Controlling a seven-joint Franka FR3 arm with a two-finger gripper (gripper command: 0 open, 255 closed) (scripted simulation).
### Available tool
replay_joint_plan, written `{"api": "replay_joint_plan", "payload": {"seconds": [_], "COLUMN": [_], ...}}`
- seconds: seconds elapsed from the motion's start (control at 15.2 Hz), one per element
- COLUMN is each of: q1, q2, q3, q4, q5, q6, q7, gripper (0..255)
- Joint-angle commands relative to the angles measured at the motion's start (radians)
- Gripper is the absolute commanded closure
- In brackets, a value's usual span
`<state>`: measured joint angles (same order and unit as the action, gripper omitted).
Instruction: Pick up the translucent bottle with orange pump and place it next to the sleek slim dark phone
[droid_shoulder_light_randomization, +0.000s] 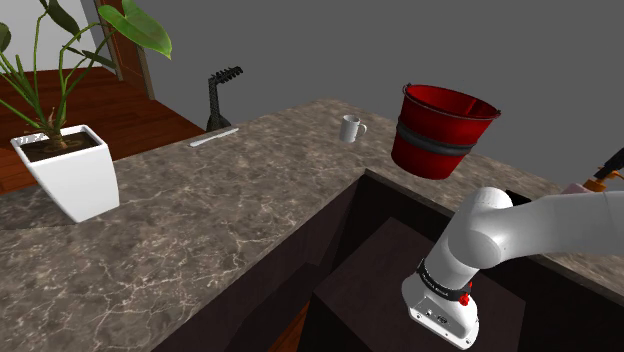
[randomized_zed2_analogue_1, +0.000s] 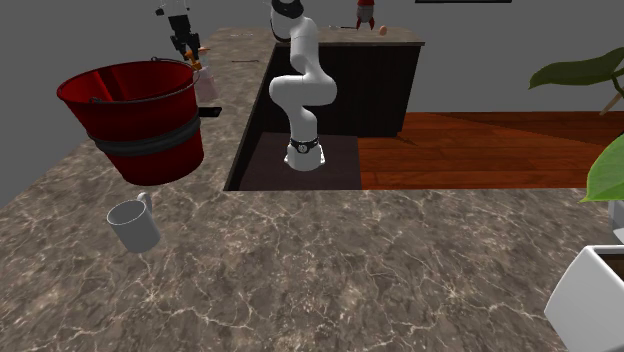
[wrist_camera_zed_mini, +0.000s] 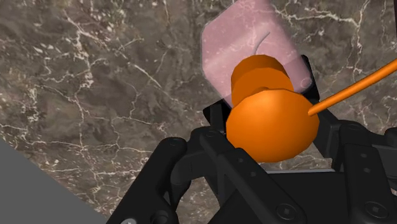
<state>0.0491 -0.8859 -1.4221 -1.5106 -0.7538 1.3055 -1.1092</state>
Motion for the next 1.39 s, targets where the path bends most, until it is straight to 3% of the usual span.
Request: {"api": "replay_joint_plan", "payload": {"seconds": [0.0,0.2,0.26,0.59,0.86,1.32], "q1": [0.000,0.000,0.000,0.000,0.102,0.102], "q2": [0.000,0.000,0.000,0.000,0.050,0.049], "q3": [0.000,0.000,0.000,0.000,-0.028,-0.028], "q4": [-0.001,-0.001,-0.001,-0.001,0.195,0.195], "q5": [0.000,0.000,0.000,0.000,0.018,0.017], "q6": [0.001,0.001,0.001,0.001,-0.112,-0.112], "q7": [0.000,0.000,0.000,0.000,-0.046,-0.046], "gripper": [255,255,0,0,0,0]}}
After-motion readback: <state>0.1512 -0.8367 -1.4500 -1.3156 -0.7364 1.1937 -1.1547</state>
